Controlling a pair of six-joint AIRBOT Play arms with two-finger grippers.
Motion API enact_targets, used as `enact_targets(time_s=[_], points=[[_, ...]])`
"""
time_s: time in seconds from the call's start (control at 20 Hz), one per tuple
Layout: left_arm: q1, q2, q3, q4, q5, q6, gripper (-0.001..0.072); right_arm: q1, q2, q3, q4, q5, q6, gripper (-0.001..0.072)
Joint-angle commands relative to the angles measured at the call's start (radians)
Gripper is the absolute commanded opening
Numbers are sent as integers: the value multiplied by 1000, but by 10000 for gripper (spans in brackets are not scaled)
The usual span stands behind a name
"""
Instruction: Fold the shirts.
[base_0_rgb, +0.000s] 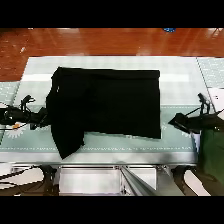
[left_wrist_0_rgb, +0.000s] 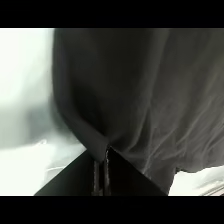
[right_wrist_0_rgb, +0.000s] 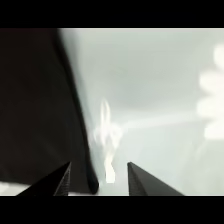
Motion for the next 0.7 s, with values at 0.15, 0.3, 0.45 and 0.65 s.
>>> enact_targets(time_s=[0.15, 0.3, 0.45, 0.65], points=[[-4, -1, 16, -2, 6, 0, 23, 0, 0, -143, 90, 48, -14, 410], [-4, -1, 16, -2, 4, 0, 23, 1, -5, -148, 153, -13, -21, 409], [-5, -2, 16, -2, 0, -1, 24, 107, -98, -148, 182, -68, -21, 409], [-5, -1, 17, -2, -15, -1, 24, 277, -238, -82, 372, -268, -68, 239]])
